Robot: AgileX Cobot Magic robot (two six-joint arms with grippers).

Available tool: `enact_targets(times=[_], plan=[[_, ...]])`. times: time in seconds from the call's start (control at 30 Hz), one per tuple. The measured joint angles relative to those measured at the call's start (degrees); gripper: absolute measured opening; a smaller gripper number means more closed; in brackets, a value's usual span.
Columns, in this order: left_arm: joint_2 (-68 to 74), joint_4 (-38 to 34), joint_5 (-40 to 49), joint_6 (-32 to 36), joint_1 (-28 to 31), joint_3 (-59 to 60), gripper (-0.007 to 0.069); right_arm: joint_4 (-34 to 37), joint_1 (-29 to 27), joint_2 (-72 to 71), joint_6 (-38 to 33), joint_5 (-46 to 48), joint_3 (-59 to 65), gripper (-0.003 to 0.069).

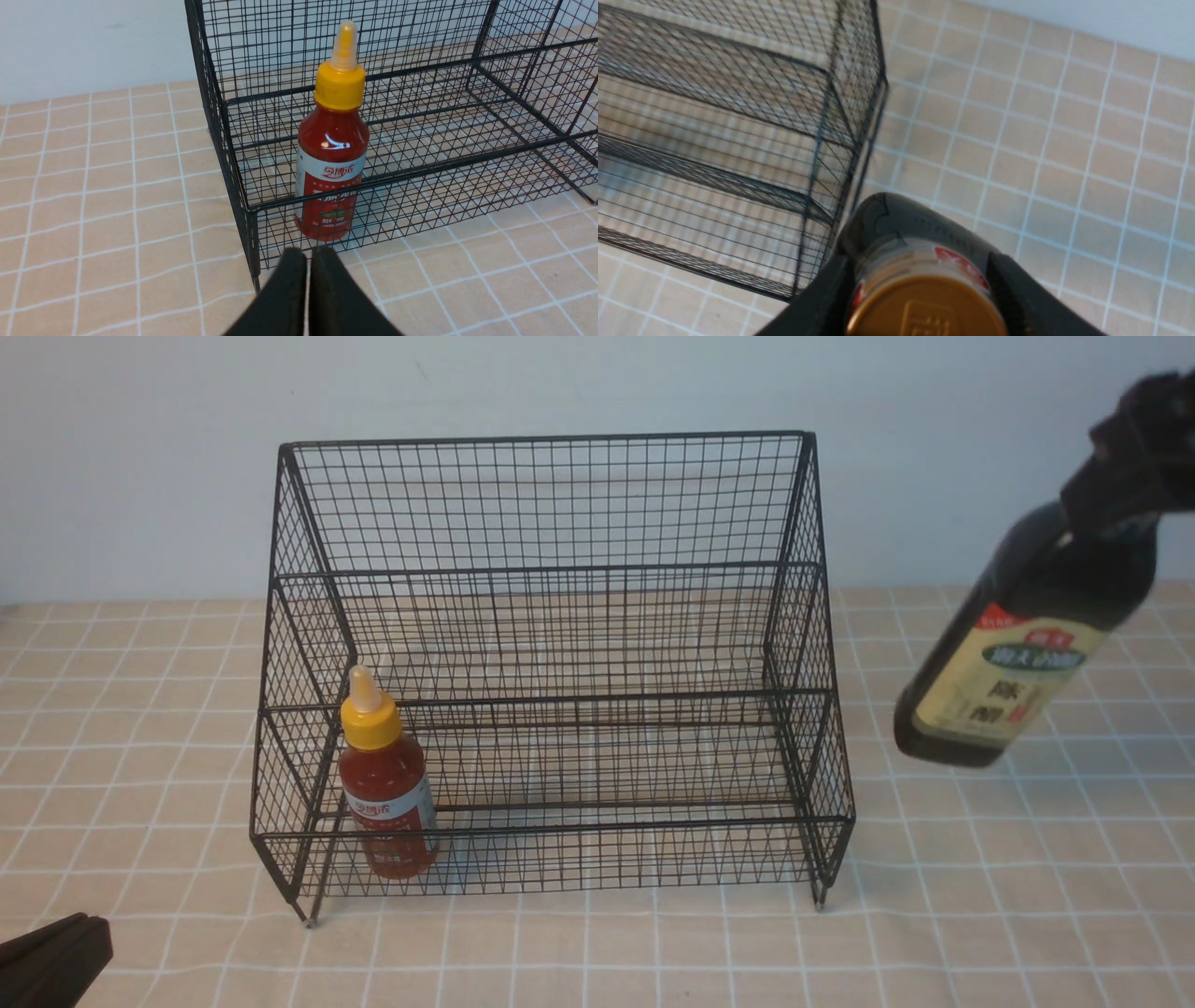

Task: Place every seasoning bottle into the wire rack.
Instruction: Use the right arm to put the condiment bottle back on the shelf

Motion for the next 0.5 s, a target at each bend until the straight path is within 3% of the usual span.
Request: enact_targets(times=[0.23, 0.5], plan=[[0.0, 0.0, 1.2, 0.0, 0.0, 0.0, -0.0007, 1.42, 5.11, 0.0, -0.13, 1.68, -9.17, 0.0334], [0.0, 0.0, 1.21, 0.0, 0.0, 0.0, -0.0007, 2.7, 6.06, 0.0, 0.02, 1.78, -13.27, 0.0334]])
